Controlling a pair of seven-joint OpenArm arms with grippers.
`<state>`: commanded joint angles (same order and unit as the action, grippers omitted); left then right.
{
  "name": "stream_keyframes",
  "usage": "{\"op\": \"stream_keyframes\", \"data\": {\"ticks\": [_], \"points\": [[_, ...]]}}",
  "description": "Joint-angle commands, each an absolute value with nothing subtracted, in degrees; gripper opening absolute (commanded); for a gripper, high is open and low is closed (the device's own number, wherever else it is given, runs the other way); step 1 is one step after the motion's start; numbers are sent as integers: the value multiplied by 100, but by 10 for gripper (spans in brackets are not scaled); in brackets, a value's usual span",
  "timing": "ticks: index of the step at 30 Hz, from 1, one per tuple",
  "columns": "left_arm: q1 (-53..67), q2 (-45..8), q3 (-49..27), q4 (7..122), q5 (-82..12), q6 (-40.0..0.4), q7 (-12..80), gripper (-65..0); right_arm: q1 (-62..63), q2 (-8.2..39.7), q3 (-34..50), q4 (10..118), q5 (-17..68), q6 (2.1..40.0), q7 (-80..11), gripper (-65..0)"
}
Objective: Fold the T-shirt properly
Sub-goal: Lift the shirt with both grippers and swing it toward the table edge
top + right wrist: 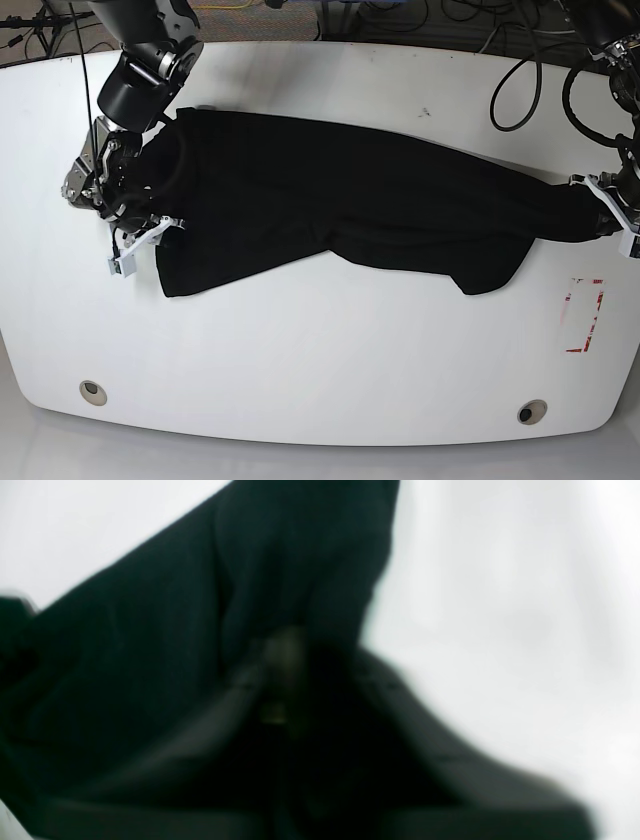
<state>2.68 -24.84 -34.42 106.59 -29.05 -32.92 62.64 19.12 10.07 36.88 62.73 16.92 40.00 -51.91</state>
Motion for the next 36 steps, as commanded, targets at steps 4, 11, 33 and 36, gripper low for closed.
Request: {"op": "stream_keyframes", "data": {"ticks": [4, 11, 33, 36], "points": [[127, -2484, -3442, 10659, -2905, -3284, 6264, -650, 1886, 1015, 3591, 6316, 1692, 4000, -5209, -650], [-163, -2484, -3477, 10888, -2914, -3275, 6264, -650, 1903, 1270, 3600, 6826, 1727, 4000, -5569, -650], [-2510, -2457, -3257, 10949, -2897, -3266, 6580, -650, 3916, 2273, 2809, 7802, 1543, 4000, -6615, -650], [-2835, -2475, -3020, 10879, -2888, -3081, 6580, -650, 4303, 2387, 2571, 7811, 1552, 4000, -6642, -650]]}}
